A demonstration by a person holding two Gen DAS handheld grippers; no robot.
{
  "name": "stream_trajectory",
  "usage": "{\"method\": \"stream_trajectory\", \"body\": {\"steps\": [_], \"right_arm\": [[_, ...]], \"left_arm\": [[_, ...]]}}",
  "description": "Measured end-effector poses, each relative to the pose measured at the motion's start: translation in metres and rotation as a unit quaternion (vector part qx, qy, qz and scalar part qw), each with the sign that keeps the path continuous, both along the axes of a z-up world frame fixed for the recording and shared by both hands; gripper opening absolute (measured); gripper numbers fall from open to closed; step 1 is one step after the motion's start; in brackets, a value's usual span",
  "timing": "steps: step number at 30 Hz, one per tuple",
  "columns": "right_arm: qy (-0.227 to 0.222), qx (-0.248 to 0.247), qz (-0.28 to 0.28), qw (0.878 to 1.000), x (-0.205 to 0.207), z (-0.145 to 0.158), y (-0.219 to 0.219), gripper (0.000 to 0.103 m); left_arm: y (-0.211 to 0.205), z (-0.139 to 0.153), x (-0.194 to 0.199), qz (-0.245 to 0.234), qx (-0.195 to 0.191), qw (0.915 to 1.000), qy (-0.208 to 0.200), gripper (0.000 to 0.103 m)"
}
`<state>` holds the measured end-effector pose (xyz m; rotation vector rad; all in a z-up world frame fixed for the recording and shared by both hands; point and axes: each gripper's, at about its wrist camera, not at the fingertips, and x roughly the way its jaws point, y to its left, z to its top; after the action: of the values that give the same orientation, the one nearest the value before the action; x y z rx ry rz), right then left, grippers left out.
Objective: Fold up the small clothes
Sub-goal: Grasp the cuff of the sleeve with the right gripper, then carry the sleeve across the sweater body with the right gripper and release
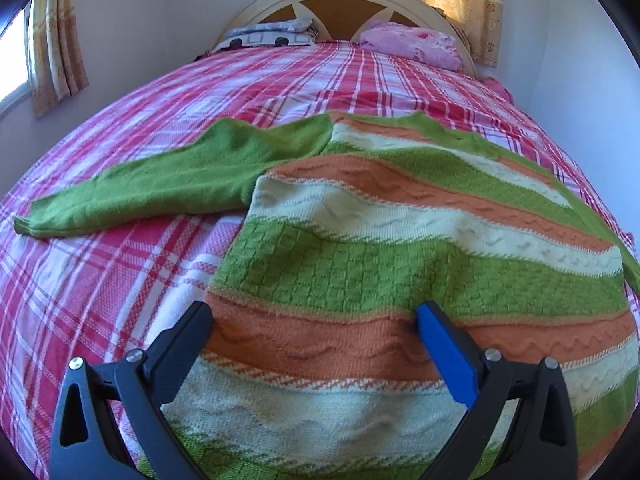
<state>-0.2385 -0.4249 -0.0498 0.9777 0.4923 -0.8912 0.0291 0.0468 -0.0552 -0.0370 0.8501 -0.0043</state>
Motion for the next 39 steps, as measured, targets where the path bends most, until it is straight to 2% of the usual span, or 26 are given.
{"method": "stream_trajectory", "body": {"steps": [3,5,7,8,9,10,11,14,17,20,22,24,27,29,30,34,36,39], "right_arm": [[-0.023,0.021,-0.026,0.999,-0.003,-0.011,-0.028,0.052],[-0.035,0.021,-0.022,0.999,0.003,-0.012,-0.037,0.052],[-0.029,0.016,-0.018,0.999,0.008,-0.011,-0.044,0.052],[-0.016,0.010,-0.013,1.000,0.014,-0.010,-0.045,0.049],[-0.003,0.004,-0.009,1.000,0.019,-0.009,-0.045,0.040],[0.017,-0.002,0.000,1.000,0.024,-0.009,-0.046,0.010],[0.025,0.001,0.010,1.000,0.028,-0.010,-0.045,0.007],[0.038,-0.016,0.012,0.999,0.023,-0.007,-0.041,0.006],[0.038,-0.058,0.018,0.997,0.025,0.019,-0.027,0.006],[0.026,-0.100,0.063,0.993,0.046,0.059,0.004,0.006],[0.021,-0.128,0.113,0.985,0.075,0.087,0.036,0.006],[0.023,-0.157,0.157,0.975,0.103,0.109,0.070,0.006],[0.017,-0.202,0.250,0.947,0.162,0.136,0.148,0.006],[0.010,-0.212,0.300,0.930,0.196,0.141,0.191,0.006],[0.003,-0.215,0.335,0.917,0.219,0.140,0.223,0.006],[0.000,-0.222,0.429,0.875,0.278,0.116,0.318,0.006],[0.006,-0.218,0.484,0.848,0.302,0.092,0.367,0.006],[0.018,-0.200,0.544,0.814,0.329,0.061,0.420,0.006]], "left_arm": [[-0.001,-0.001,0.000,0.000,-0.001,1.0000,0.001,0.103],[-0.001,-0.002,0.000,0.000,-0.002,1.0000,0.003,0.103],[0.000,-0.003,0.001,0.000,-0.005,1.0000,0.006,0.103],[0.001,-0.003,0.002,0.000,-0.007,1.0000,0.006,0.103],[0.002,-0.004,0.001,0.000,-0.009,0.9999,0.007,0.103],[0.002,-0.004,0.002,0.000,-0.009,0.9999,0.007,0.103],[0.002,-0.004,0.002,0.000,-0.010,0.9999,0.007,0.103],[0.003,-0.004,0.002,0.000,-0.010,0.9999,0.007,0.103],[0.004,-0.005,0.002,0.000,-0.014,0.9999,0.008,0.103],[0.004,-0.005,0.002,-0.001,-0.014,0.9999,0.008,0.103],[0.005,-0.005,0.002,-0.001,-0.017,0.9998,0.008,0.103],[0.005,-0.005,0.002,-0.001,-0.020,0.9998,0.008,0.103],[0.006,-0.005,0.001,-0.002,-0.027,0.9996,0.006,0.103],[0.008,-0.004,0.001,-0.002,-0.032,0.9995,0.004,0.103],[0.008,-0.004,0.000,-0.001,-0.036,0.9994,0.002,0.103],[0.012,-0.003,-0.001,0.001,-0.050,0.9987,-0.003,0.103],[0.015,-0.003,-0.002,0.000,-0.061,0.9981,-0.007,0.103],[0.019,-0.003,-0.003,-0.001,-0.076,0.9970,-0.012,0.103]]}}
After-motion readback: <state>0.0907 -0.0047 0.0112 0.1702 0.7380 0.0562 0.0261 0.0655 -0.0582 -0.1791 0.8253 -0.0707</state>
